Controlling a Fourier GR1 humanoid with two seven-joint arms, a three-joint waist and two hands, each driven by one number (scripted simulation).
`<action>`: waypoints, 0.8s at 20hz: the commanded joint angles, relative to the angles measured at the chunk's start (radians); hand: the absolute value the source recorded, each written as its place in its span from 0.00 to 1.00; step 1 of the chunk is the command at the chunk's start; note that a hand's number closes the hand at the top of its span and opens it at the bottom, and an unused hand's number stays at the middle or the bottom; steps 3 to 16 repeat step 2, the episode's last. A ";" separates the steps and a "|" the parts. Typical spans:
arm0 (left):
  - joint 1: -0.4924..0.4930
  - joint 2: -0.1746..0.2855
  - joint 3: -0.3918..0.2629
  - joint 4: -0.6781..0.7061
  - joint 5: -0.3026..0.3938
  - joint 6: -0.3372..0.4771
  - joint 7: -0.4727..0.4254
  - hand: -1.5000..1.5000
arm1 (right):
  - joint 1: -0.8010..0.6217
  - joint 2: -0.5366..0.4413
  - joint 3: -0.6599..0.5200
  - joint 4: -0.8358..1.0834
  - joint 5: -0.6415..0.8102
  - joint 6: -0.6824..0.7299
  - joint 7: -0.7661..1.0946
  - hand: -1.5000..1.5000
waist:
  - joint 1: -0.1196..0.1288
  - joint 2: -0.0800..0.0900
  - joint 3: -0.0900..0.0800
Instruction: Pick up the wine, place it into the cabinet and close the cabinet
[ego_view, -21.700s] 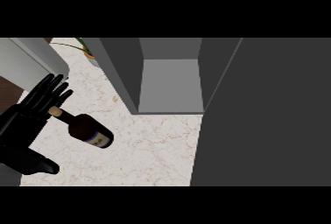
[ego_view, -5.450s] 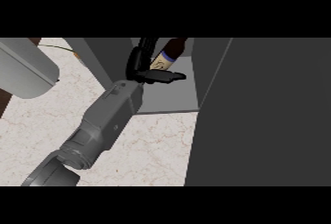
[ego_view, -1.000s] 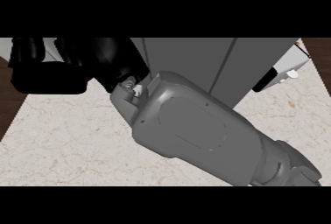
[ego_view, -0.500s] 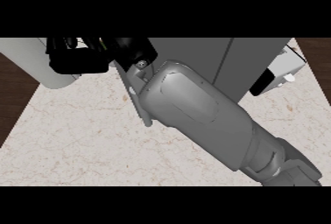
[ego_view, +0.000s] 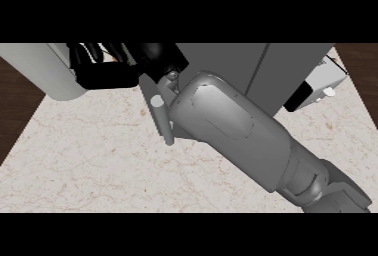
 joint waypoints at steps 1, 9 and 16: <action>0.001 0.006 0.004 -0.010 0.008 0.014 0.016 1.00 | 0.076 -0.129 -0.075 0.173 0.006 -0.011 0.012 1.00 | -0.033 0.075 0.020; -0.008 0.002 0.006 -0.010 0.001 0.009 0.008 1.00 | 0.077 -0.111 -0.074 0.182 0.003 -0.011 -0.004 1.00 | -0.026 0.079 0.018; -0.008 0.002 0.006 -0.010 0.001 0.009 0.008 1.00 | 0.077 -0.111 -0.074 0.182 0.003 -0.011 -0.004 1.00 | -0.026 0.079 0.018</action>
